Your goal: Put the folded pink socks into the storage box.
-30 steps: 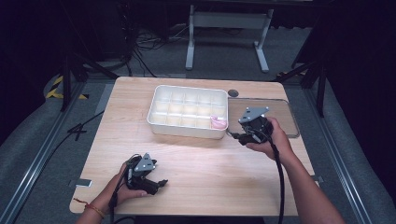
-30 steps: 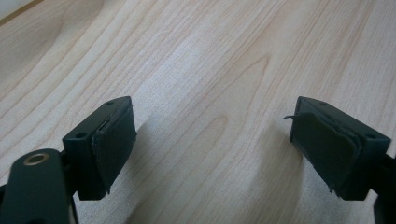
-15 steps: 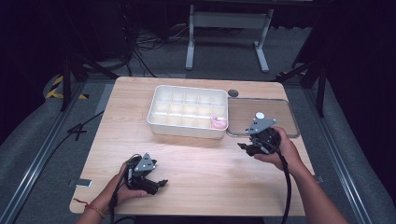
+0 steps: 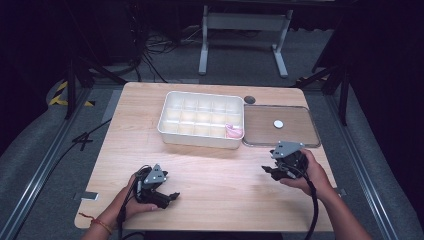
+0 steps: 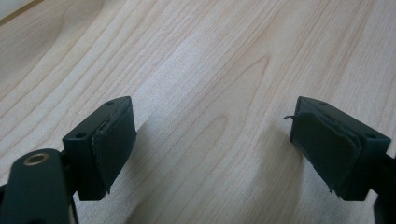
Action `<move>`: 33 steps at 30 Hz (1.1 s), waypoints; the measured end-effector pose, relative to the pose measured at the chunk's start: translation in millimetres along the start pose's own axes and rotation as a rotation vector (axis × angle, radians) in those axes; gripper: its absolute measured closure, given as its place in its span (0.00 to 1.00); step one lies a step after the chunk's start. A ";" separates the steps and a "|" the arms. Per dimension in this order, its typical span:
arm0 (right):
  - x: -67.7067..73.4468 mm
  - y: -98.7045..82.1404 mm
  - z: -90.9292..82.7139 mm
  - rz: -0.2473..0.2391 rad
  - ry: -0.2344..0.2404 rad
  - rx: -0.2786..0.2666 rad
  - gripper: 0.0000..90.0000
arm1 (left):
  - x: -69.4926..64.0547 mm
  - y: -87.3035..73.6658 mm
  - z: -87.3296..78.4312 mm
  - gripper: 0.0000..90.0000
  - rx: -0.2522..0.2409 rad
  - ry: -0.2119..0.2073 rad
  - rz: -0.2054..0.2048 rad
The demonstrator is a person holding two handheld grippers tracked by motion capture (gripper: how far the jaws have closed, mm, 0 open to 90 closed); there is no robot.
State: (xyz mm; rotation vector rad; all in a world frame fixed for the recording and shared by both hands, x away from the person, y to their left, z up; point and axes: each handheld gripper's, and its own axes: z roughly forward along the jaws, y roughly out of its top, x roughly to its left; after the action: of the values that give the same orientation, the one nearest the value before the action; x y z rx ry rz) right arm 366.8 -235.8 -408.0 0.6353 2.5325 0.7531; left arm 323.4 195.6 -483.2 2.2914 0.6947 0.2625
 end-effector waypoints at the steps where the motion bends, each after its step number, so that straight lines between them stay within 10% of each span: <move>1: 1.5 -2.9 0.3 0.001 0.006 0.001 0.44 | 0.0 0.0 0.0 0.16 0.000 0.000 0.000; 33: 19.6 -88.8 1.5 0.147 0.028 -0.083 0.36 | -0.5 0.0 0.1 0.16 0.000 0.002 -0.006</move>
State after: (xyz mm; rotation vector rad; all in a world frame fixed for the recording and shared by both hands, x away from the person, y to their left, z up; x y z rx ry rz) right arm 324.9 -291.3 -466.6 0.7949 2.4851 0.9182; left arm 323.0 195.3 -483.3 2.2887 0.7020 0.2622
